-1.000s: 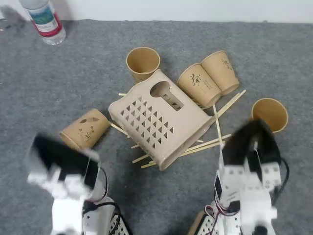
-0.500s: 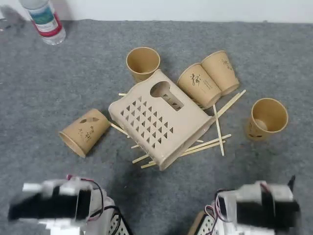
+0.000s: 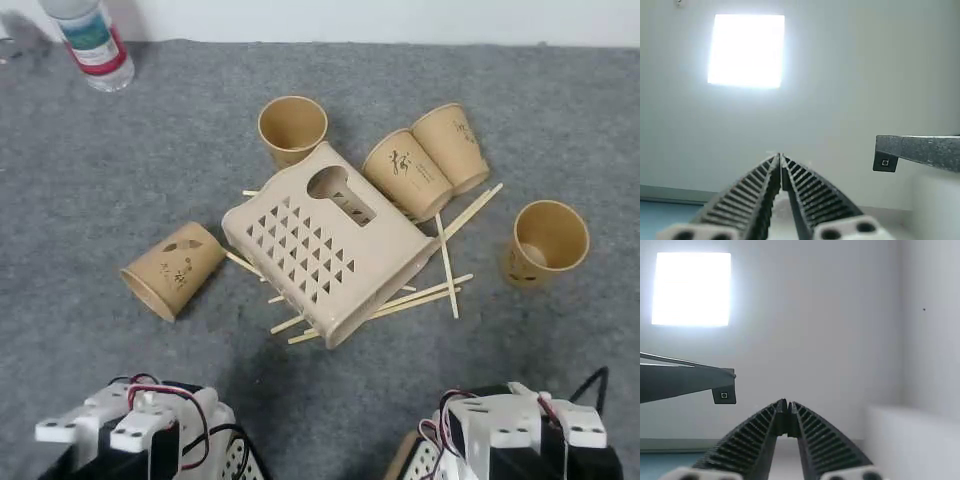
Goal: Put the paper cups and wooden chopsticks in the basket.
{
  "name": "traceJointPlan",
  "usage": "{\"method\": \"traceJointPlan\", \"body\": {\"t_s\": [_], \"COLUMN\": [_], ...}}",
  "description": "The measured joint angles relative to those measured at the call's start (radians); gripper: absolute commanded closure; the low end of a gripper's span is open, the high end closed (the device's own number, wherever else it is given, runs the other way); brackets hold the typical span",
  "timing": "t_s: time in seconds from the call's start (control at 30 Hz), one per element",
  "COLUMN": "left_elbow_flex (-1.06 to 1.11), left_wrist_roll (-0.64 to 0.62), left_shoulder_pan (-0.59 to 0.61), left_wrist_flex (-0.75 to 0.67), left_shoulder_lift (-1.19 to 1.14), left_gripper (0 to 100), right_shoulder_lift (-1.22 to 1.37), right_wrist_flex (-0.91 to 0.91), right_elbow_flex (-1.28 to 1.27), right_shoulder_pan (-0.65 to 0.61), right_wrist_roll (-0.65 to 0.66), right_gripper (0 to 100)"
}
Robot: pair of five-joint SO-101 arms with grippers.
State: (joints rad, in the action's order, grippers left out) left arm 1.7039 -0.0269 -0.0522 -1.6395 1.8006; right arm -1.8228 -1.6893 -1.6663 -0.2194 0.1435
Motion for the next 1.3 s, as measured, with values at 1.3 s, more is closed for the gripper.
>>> {"method": "traceJointPlan", "body": {"t_s": [1.3], "left_elbow_flex": [0.0], "left_wrist_roll": [0.005], "left_shoulder_pan": [0.0], "left_wrist_flex": [0.471], "left_shoulder_lift": [0.0], "left_gripper": [99], "right_shoulder_lift": [0.0], "right_wrist_flex": [0.12], "right_elbow_flex": [0.0], "right_shoulder_pan": [0.0], "right_wrist_roll": [0.0], "right_gripper": [99.1]}}
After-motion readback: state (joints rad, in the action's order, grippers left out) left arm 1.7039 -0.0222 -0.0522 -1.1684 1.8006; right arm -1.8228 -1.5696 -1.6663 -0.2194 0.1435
